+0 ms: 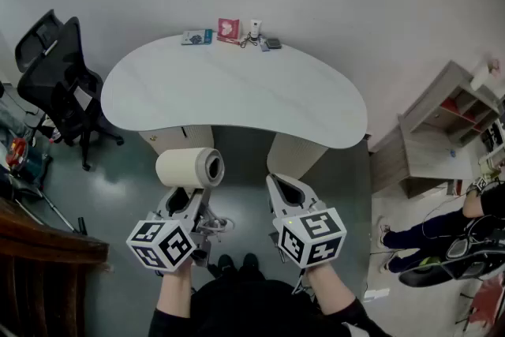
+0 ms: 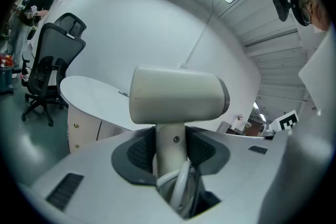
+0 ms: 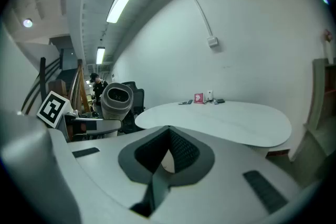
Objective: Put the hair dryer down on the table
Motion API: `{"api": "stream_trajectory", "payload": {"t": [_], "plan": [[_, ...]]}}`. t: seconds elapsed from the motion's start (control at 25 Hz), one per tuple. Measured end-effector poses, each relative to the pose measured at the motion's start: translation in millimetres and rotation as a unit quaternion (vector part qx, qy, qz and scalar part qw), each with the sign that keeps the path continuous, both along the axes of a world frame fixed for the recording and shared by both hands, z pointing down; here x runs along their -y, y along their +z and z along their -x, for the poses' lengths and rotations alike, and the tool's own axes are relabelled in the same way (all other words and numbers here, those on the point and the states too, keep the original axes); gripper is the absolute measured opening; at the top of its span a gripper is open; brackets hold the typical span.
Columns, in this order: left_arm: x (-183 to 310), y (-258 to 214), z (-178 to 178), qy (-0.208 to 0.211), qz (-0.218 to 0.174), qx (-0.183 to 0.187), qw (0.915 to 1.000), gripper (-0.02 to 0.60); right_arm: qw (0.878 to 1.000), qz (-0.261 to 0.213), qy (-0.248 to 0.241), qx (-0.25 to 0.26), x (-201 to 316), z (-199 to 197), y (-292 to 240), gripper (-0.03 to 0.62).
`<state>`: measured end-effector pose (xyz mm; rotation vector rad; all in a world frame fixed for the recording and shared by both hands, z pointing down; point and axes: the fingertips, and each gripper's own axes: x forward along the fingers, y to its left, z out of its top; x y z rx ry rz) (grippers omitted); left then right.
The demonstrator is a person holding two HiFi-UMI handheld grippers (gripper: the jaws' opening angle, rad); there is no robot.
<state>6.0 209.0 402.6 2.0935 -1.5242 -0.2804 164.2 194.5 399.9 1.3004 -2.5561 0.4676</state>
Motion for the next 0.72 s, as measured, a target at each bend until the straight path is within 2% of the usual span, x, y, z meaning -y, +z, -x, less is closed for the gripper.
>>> {"api": "stream_trajectory", "payload": {"t": [0.52,0.72], "plan": [[5,0,-13,0.006,0.006,-0.005,0.9999,0.169,1.000,0.005,-0.002,0.000,4,-5,2,0.002],[7,3,-12,-0.001,0.009,-0.011,0.9999,0.169,1.000,0.000,-0.011,0.016,8,-9,1,0.002]]}}
